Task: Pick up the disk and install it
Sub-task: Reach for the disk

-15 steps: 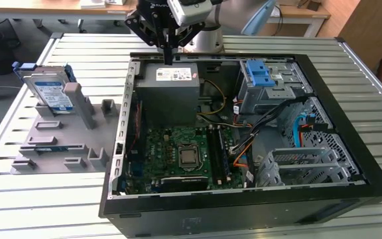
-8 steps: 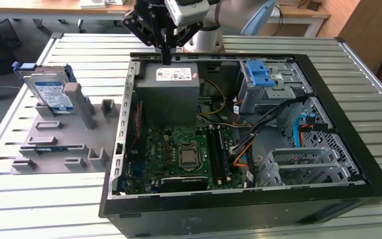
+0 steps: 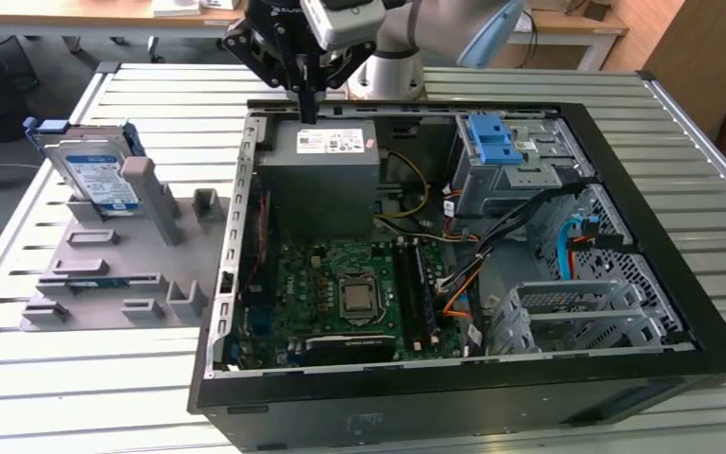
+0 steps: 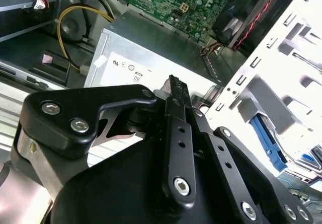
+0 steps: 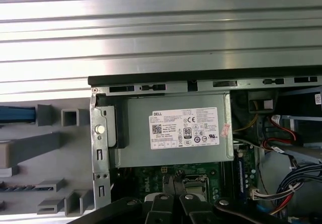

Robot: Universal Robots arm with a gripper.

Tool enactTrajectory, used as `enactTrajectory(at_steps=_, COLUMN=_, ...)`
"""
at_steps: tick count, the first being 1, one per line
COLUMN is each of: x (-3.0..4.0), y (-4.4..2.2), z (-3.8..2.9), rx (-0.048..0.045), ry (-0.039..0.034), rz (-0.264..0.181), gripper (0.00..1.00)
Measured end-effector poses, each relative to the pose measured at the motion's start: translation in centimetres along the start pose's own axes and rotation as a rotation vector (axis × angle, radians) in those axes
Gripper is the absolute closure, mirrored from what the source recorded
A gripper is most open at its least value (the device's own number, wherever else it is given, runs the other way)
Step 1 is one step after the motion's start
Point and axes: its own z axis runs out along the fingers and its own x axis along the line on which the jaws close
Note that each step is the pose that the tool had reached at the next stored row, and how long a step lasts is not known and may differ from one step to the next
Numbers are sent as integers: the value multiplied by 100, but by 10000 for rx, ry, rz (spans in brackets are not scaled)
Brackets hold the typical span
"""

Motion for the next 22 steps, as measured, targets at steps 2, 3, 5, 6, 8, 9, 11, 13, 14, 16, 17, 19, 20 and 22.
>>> enactTrajectory(at_steps=2, x=19, y=-1, z=0, rx=-1, ry=-1, rz=0, gripper=89)
enactTrajectory(at_steps=3, x=29, y=-2, z=0, rx=-1, ry=-1, rz=-1, gripper=89)
enactTrajectory(at_steps=5, x=48, y=-3, z=0, rx=0, ry=0, rz=0, gripper=89)
enactTrajectory(at_steps=6, x=57, y=-3, z=1, rx=-1, ry=-1, rz=1, gripper=89)
enactTrajectory(at_steps=8, x=72, y=-4, z=2, rx=-1, ry=-1, rz=0, gripper=89)
enactTrajectory(at_steps=9, x=79, y=-5, z=2, rx=-1, ry=-1, rz=0, gripper=89)
enactTrajectory(at_steps=11, x=93, y=-6, z=2, rx=0, ry=0, rz=0, gripper=89)
enactTrajectory(at_steps=13, x=106, y=-7, z=3, rx=-1, ry=-1, rz=0, gripper=89)
enactTrajectory(at_steps=14, x=112, y=-8, z=4, rx=-1, ry=-1, rz=0, gripper=89)
enactTrajectory(at_steps=16, x=124, y=-8, z=4, rx=-1, ry=-1, rz=0, gripper=89)
enactTrajectory(at_steps=17, x=130, y=-9, z=4, rx=-1, ry=-1, rz=0, gripper=89)
enactTrajectory(at_steps=19, x=142, y=-10, z=4, rx=0, ry=0, rz=0, gripper=89)
enactTrajectory(at_steps=20, x=148, y=-10, z=5, rx=-1, ry=-1, rz=0, gripper=89)
enactTrajectory(at_steps=22, x=159, y=-11, z=5, rx=-1, ry=-1, rz=0, gripper=89)
